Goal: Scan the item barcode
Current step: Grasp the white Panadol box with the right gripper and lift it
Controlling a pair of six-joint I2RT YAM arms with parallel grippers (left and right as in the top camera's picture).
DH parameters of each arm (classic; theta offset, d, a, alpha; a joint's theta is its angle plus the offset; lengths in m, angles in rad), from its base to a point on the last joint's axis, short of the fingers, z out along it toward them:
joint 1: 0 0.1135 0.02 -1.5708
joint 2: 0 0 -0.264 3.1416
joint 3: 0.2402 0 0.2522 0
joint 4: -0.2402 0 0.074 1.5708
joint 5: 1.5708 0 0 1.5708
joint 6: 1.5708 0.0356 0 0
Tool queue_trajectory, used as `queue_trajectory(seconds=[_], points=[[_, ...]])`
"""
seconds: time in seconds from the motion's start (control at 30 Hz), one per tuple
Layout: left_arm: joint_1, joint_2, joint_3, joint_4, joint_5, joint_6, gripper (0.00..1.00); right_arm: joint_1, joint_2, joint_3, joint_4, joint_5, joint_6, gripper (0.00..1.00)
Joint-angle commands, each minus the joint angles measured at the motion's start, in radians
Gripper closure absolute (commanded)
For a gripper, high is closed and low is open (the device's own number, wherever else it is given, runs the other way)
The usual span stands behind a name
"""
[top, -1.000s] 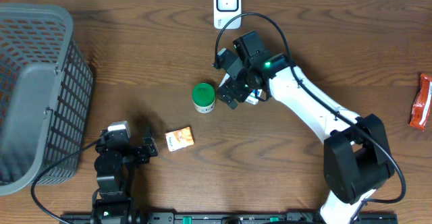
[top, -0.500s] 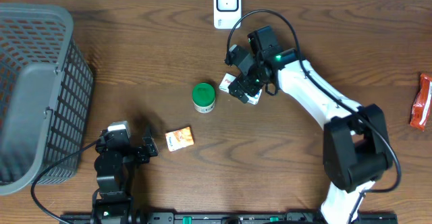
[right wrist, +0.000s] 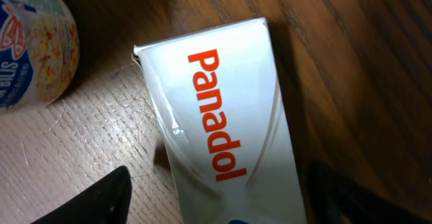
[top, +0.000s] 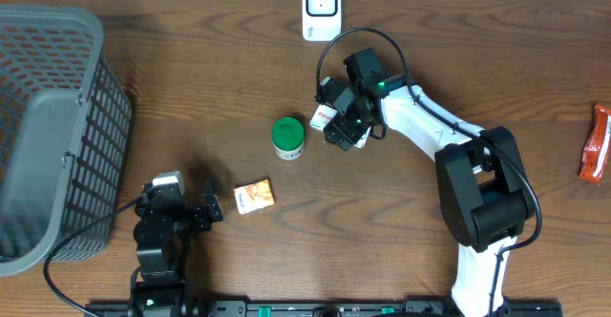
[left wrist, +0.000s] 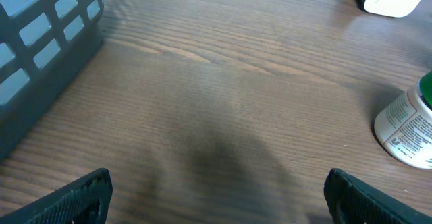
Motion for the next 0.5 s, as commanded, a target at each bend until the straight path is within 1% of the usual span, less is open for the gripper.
queue_trajectory(seconds=[0.0,0.1,0.2,0.33,0.47], points=[[0.003,-0.001,-0.011,-0.039,0.008,0.013,0.01,0.006,0.014,0.013,0.0,-0.016,-0.006,0.25],[0.003,-0.001,-0.011,-0.039,0.008,0.013,0.01,0.006,0.014,0.013,-0.004,-0.016,-0.006,0.25],[0.003,-0.001,-0.011,-0.039,0.008,0.013,0.01,0.007,0.015,0.013,-0.004,-0.004,-0.006,0.21],[0.003,-0.001,-0.011,-0.039,0.008,0.013,0.01,0.009,0.02,0.013,0.007,0.045,-0.006,0.22],[0.003,-0.001,-0.011,-0.039,0.008,0.013,0.01,0.01,0.037,0.013,0.015,0.051,-0.006,0.23]])
